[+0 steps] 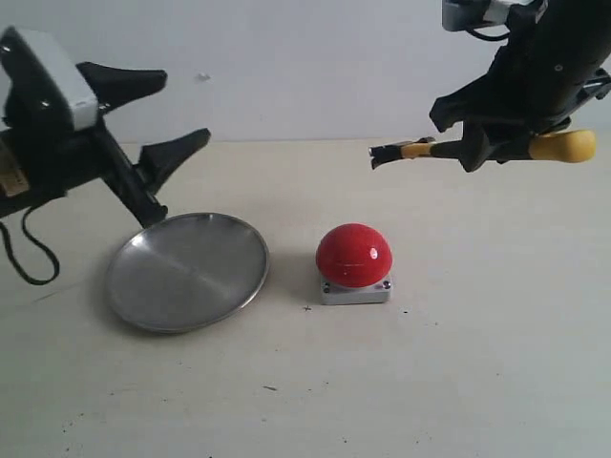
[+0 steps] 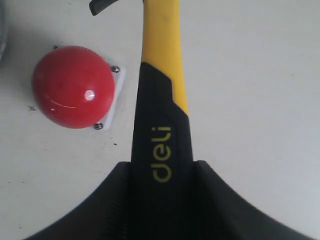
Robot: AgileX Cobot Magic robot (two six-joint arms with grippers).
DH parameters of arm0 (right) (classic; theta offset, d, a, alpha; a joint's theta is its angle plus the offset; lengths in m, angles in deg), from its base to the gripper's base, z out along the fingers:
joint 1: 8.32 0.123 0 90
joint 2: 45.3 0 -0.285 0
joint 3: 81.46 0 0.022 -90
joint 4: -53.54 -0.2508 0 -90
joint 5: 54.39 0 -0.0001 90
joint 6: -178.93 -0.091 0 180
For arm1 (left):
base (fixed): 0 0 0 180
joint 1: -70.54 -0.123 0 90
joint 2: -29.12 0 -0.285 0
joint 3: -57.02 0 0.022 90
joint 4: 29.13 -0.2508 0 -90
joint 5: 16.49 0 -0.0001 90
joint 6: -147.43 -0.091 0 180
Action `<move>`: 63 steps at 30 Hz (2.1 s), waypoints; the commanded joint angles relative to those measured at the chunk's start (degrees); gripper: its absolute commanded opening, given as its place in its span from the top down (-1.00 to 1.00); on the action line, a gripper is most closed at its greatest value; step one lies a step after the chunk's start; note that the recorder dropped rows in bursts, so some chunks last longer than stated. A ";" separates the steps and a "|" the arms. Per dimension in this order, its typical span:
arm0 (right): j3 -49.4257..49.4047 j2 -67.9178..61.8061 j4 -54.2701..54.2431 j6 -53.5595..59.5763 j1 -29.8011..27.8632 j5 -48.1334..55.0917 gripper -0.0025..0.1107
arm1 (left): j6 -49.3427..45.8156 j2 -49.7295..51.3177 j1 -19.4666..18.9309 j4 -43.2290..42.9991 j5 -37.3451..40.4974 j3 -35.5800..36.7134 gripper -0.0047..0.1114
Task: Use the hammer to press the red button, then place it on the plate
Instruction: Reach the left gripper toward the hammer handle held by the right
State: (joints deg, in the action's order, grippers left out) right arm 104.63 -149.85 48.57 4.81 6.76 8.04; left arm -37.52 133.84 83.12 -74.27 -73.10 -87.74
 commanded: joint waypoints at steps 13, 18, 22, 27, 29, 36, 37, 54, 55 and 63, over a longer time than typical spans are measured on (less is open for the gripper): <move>4.45 1.73 -6.03 3.26 -0.15 1.20 0.96 | -11.87 17.02 15.45 0.46 3.79 -19.85 -0.34; 4.45 1.73 -8.08 5.06 -0.15 1.41 0.96 | -12.63 20.77 18.97 1.01 10.77 -27.00 -0.34; 4.45 1.73 -8.52 5.58 -0.15 0.87 0.96 | -12.63 25.01 20.13 2.38 9.70 -31.65 -0.34; 4.45 1.73 -8.57 6.02 -0.15 0.91 0.96 | -12.63 28.72 21.85 4.07 9.87 -36.83 -0.34; 4.45 1.73 -8.57 6.02 -0.15 0.98 0.96 | -12.63 29.52 22.24 4.44 9.77 -38.01 -0.34; 4.45 1.73 -8.83 6.40 -0.15 0.87 0.96 | -12.63 29.91 23.15 4.88 10.75 -39.26 -0.30; 4.45 1.73 -8.81 6.51 -0.15 0.87 0.96 | -12.63 29.91 23.15 4.88 10.92 -39.26 -0.27; 4.45 1.73 -9.50 7.03 -0.15 0.98 0.96 | -12.63 30.97 23.61 4.66 14.87 -39.48 -0.10; 4.45 1.73 -9.50 7.03 -0.15 0.98 0.96 | -12.77 30.97 23.61 4.66 14.87 -39.48 -0.10; 4.45 1.73 -9.50 7.53 -0.15 0.98 0.96 | -12.77 30.75 23.65 5.05 14.87 -39.48 0.11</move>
State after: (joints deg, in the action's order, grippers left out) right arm 107.98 -149.37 40.48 11.57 6.76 11.97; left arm -50.14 164.99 106.57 -70.41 -58.05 -126.83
